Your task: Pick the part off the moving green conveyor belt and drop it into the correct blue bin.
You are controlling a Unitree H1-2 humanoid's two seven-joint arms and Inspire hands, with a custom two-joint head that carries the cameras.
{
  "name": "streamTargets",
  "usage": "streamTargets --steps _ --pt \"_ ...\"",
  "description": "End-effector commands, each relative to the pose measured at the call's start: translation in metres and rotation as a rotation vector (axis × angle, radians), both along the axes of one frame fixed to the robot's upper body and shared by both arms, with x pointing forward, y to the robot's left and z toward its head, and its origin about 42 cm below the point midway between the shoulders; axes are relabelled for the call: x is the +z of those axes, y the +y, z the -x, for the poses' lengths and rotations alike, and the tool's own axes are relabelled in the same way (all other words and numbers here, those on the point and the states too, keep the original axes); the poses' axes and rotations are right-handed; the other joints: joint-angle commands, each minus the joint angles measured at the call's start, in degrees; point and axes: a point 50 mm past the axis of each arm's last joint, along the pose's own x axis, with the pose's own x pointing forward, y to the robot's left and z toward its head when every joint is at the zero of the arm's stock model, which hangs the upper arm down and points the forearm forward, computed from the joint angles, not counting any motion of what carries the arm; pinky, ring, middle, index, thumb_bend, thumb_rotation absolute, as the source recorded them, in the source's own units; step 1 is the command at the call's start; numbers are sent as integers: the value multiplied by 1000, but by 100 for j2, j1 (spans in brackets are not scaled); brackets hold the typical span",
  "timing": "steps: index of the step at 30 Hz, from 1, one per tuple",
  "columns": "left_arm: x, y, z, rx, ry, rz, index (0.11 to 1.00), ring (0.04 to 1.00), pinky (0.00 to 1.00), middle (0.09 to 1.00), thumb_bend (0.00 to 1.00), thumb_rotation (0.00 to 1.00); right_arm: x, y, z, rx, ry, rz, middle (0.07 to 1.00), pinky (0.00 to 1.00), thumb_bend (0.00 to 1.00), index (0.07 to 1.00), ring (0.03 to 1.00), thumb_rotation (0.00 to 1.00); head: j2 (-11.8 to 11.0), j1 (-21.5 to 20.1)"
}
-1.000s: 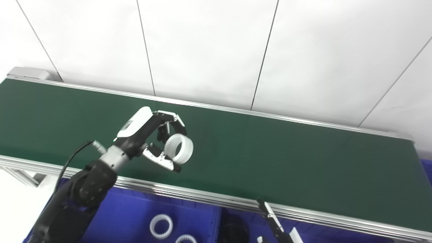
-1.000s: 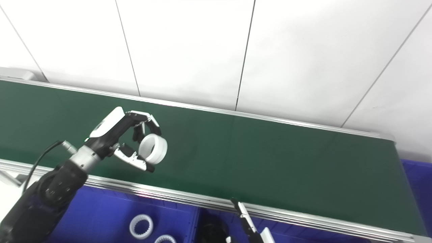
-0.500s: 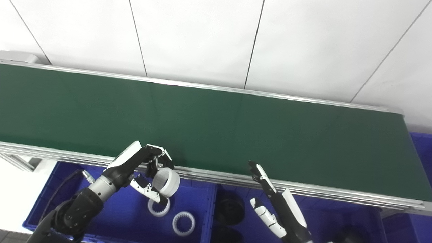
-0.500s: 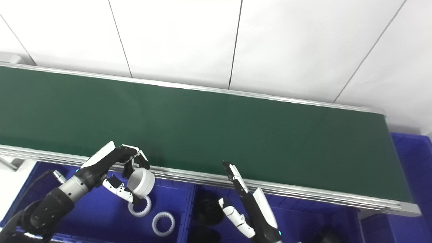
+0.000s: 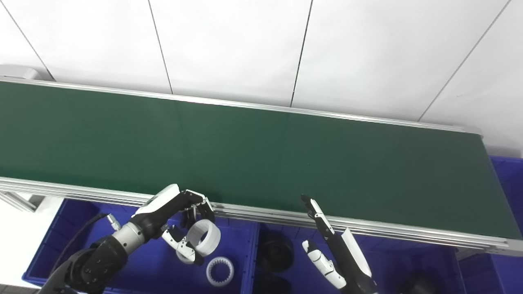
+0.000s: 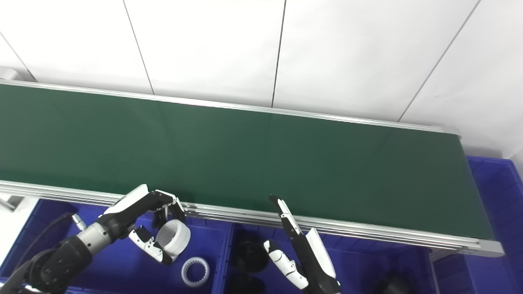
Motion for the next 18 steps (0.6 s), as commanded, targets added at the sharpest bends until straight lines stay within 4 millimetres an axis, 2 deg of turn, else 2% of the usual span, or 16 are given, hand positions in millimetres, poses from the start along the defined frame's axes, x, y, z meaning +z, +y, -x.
streamTargets --steps 1,2,4,6,18 --pt "3 4 -1 -26 -23 -3 515 420 337 465 524 0 11 3 -2 -3 -39 -17 1000 942 444 986 983 1000 11 10" --pt "2 4 0 -31 -24 -2 518 468 380 471 523 0 12 3 -2 -3 -39 -17 1000 943 440 987 984 1000 11 10" --pt "0 4 2 -40 -24 -3 504 538 454 595 522 56 12 3 -3 -4 -39 -25 1000 942 434 987 983 1000 33 28" --pt "0 5 3 -44 -21 3 500 574 504 637 522 73 12 3 -2 -5 -38 -27 1000 942 432 987 982 998 29 52" --pt "2 9 4 -69 -19 15 499 557 466 638 516 61 12 2 -1 -3 -35 -27 1000 947 443 986 983 1000 22 110"
